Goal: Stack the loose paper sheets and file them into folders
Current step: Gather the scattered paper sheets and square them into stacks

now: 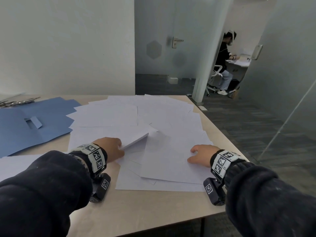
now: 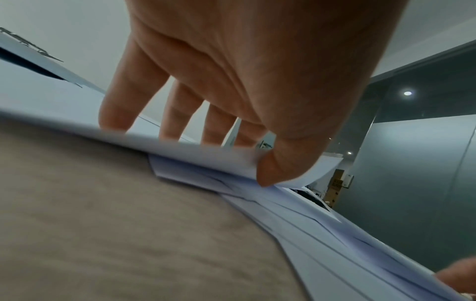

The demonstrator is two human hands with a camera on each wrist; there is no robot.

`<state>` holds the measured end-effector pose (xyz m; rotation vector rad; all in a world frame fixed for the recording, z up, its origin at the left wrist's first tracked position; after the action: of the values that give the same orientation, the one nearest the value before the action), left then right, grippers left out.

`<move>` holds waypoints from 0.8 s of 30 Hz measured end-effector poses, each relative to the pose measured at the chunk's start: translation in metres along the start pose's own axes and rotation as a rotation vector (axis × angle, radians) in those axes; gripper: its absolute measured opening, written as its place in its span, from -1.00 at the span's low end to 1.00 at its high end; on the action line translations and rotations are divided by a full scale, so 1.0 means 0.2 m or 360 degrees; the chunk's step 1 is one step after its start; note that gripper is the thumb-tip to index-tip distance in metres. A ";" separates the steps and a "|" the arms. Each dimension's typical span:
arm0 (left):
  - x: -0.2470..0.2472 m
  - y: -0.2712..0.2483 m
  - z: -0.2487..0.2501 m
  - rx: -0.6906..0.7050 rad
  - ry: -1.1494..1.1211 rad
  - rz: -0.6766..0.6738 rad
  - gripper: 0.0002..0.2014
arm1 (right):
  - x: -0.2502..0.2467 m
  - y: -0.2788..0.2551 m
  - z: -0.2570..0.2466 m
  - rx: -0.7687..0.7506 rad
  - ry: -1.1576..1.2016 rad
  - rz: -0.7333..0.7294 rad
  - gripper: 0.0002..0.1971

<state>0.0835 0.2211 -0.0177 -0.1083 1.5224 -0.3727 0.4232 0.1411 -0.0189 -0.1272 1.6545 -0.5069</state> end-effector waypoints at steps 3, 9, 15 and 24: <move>-0.01 0.03 -0.01 -0.0041 0.0041 0.0006 -0.65 | 0.00 -0.01 0.00 -0.0028 -0.0036 0.0010 -0.39; -0.10 0.04 -0.07 -0.0067 -0.0299 0.0263 -0.68 | 0.01 -0.04 -0.02 -0.0076 -0.0108 0.0002 -0.38; -0.15 -0.05 0.11 0.0152 -0.0402 0.0366 -0.68 | 0.03 -0.04 -0.01 -0.0095 -0.0140 -0.0055 -0.35; -0.05 -0.16 0.58 0.0539 -0.0182 0.0137 -0.64 | -0.05 0.02 0.18 -0.0029 0.0525 0.0062 -0.47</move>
<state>0.1912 0.1748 0.0075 0.1989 1.3278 -0.5403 0.4596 0.1387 -0.0137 -0.0245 1.9797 -0.5026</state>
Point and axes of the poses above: each hand's wrist, its own y-axis towards the middle knuckle, its own x-axis out of the palm, z = x × y, the point moved 10 cm from there along y, towards the middle knuckle, and after that the axes turned 4 degrees about -z, right-handed, at the moved point
